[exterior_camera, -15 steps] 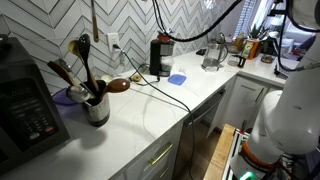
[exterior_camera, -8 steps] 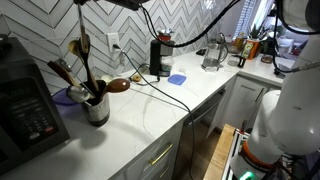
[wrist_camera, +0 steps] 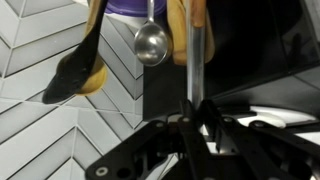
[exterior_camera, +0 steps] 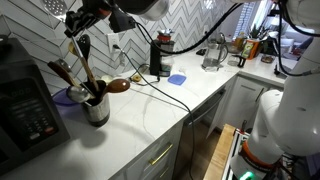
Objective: Put the slotted ladle in the silver holder
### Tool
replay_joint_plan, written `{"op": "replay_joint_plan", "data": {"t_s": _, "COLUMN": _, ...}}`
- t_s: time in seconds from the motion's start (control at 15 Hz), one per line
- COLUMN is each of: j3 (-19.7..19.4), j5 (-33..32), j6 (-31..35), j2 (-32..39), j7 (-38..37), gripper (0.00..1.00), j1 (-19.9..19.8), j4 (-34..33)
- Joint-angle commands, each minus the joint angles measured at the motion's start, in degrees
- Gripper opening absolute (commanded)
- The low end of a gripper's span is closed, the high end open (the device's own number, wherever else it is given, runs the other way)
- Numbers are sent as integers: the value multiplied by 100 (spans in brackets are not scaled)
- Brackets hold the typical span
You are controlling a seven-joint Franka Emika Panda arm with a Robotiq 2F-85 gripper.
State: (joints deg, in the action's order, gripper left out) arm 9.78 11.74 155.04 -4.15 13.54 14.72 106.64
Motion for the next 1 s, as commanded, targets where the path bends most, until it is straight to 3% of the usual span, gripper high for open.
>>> {"op": "replay_joint_plan", "data": {"t_s": 0.0, "j3": -153, "j5": 1089, "j6": 823, "j2": -407, "j7": 1548, "gripper": 5, "j1": 310, "j4": 726}}
{"op": "replay_joint_plan", "data": {"t_s": 0.07, "j3": -18, "j5": 522, "j6": 350, "j2": -91, "j7": 809, "gripper": 18, "j1": 172, "j4": 262}}
{"op": "replay_joint_plan", "data": {"t_s": 0.27, "j3": -67, "j5": 907, "j6": 723, "j2": -203, "j7": 1346, "gripper": 18, "j1": 225, "j4": 493}}
{"op": "replay_joint_plan", "data": {"t_s": 0.33, "j3": -117, "j5": 1121, "j6": 646, "j2": -200, "j7": 1658, "gripper": 5, "j1": 306, "j4": 450}}
{"op": "replay_joint_plan", "data": {"t_s": 0.6, "j3": -595, "j5": 2686, "j6": 8, "j2": -242, "j7": 3636, "gripper": 5, "j1": 1024, "j4": 151}}
{"op": "replay_joint_plan", "data": {"t_s": 0.73, "j3": -767, "j5": 3434, "j6": -282, "j2": -267, "j7": 4491, "gripper": 5, "j1": 1019, "j4": 124}}
{"op": "replay_joint_plan", "data": {"t_s": 0.93, "j3": -961, "j5": 3776, "j6": -541, "j2": -360, "j7": 4877, "gripper": 5, "j1": 808, "j4": 320}}
